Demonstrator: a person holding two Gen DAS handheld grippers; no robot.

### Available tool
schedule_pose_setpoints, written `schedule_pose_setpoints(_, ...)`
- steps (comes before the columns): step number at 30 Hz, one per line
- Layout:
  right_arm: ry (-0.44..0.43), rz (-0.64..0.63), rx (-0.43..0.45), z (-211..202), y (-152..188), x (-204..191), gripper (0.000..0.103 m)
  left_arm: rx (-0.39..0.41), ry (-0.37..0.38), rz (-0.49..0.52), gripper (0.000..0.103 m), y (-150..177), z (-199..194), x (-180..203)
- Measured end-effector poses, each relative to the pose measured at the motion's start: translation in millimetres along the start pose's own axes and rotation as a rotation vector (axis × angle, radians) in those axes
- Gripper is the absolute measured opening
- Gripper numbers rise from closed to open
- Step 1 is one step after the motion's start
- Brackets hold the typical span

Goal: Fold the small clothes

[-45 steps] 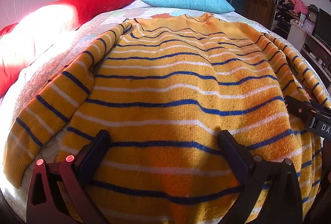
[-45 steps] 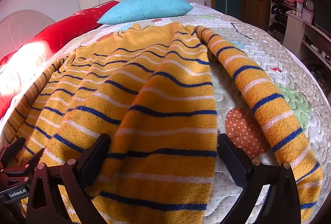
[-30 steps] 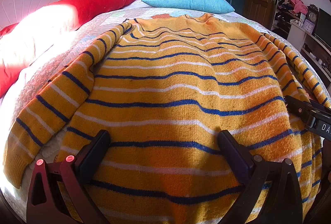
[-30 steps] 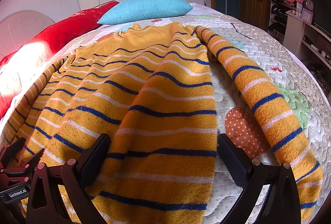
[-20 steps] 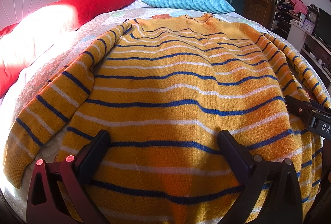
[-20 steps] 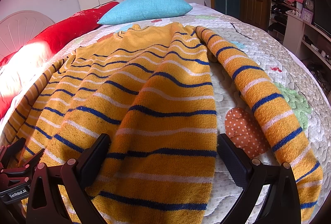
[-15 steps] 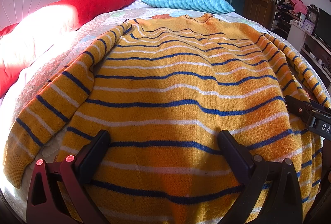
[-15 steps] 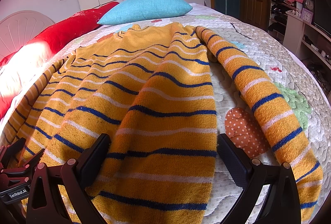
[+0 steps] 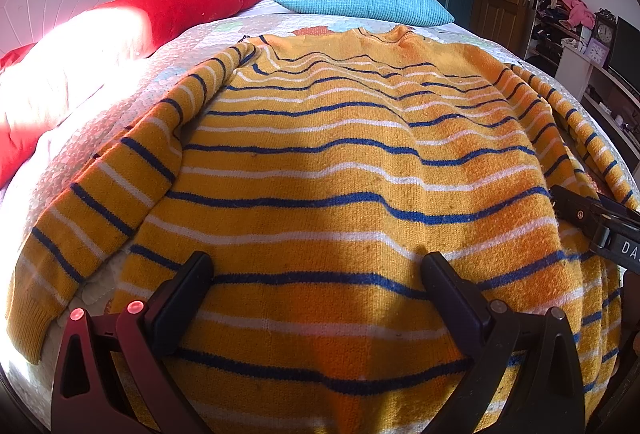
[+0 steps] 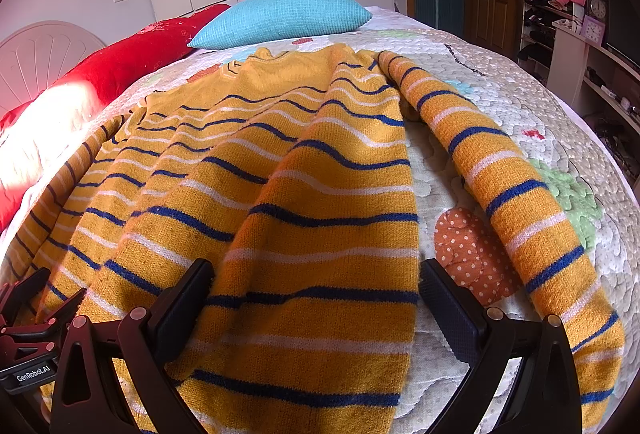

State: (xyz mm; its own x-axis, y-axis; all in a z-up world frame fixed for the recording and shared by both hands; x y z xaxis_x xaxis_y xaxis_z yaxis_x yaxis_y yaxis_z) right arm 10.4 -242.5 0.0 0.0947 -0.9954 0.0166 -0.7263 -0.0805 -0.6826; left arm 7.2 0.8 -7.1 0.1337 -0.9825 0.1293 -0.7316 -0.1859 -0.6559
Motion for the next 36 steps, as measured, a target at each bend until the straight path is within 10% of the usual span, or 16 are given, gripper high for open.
schedule_pose_setpoints(36,-0.002,0.003,-0.002,-0.9,0.7,1.1,0.103,0.003,-0.012,-0.018,0.103,1.9,-6.4,-1.1)
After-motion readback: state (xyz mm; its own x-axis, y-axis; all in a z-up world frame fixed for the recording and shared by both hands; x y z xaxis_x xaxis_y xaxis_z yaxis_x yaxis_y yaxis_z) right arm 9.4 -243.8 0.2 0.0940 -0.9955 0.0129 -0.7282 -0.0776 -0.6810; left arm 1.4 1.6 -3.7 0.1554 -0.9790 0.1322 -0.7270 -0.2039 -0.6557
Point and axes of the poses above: each gripper's, at about its wrist camera, not at the fingertips, and z roughly the way its jaws point, x to its right, y to its underside, the point moved 1 cm from there along z, roughly the way its jaws point, and after that the axes turned 10 degrees about -z, right-handed, at the moved point
